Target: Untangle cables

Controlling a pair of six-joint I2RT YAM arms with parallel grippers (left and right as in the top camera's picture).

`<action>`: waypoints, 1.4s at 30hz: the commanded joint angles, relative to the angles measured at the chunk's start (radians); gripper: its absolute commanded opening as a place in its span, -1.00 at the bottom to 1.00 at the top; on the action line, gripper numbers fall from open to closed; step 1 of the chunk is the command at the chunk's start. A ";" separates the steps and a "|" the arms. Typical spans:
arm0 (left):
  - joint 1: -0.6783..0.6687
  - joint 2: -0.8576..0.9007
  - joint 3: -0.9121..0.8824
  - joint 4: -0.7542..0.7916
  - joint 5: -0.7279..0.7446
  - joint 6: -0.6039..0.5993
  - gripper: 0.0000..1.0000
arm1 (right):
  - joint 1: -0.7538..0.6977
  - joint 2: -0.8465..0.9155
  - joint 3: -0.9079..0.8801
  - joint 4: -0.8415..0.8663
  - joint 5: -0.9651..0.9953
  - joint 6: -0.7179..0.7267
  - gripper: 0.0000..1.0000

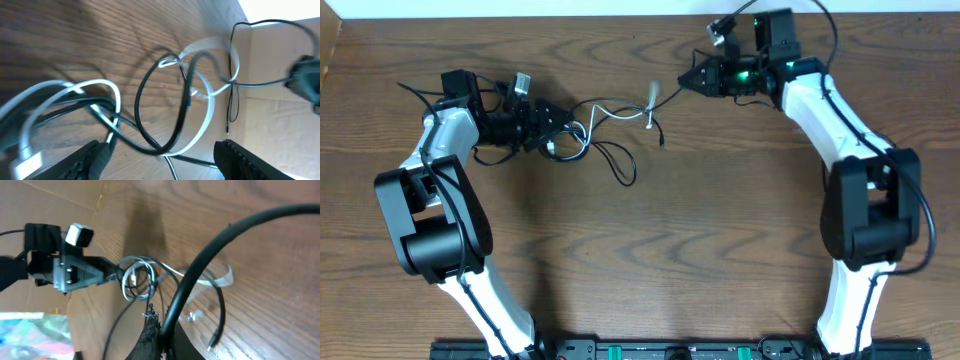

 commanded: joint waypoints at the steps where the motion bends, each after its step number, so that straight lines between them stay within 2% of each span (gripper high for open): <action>1: 0.003 0.009 -0.006 0.005 -0.023 0.016 0.48 | -0.009 -0.119 -0.002 -0.018 0.037 -0.083 -0.97; 7: 0.003 0.009 -0.006 0.005 -0.063 -0.001 0.48 | -0.010 -0.216 -0.002 -0.106 0.187 -0.107 -0.97; 10: 0.002 0.009 -0.006 0.008 -0.240 -0.124 0.49 | -0.010 -0.259 -0.002 -0.168 0.257 -0.144 -0.97; 12: 0.001 0.009 -0.006 0.008 -0.291 -0.158 0.50 | -0.010 -0.266 -0.002 -0.179 0.261 -0.148 -0.97; 16: -0.017 0.009 -0.006 0.008 -0.303 -0.163 0.49 | -0.004 -0.265 -0.002 -0.200 0.261 -0.159 -0.97; 27: -0.161 0.011 -0.006 0.021 -0.580 -0.304 0.47 | 0.012 -0.265 -0.002 -0.208 0.265 -0.185 -0.98; 33: -0.216 0.011 -0.006 0.021 -0.667 -0.330 0.08 | 0.011 -0.265 -0.002 -0.268 0.361 -0.201 -0.98; 37: -0.246 0.013 -0.006 0.024 -0.763 -0.345 -0.31 | 0.010 -0.265 -0.002 -0.320 0.438 -0.211 -0.98; 42: -0.253 0.013 -0.006 0.028 -0.765 -0.344 -0.32 | -0.009 -0.265 -0.002 -0.346 0.473 -0.210 -0.98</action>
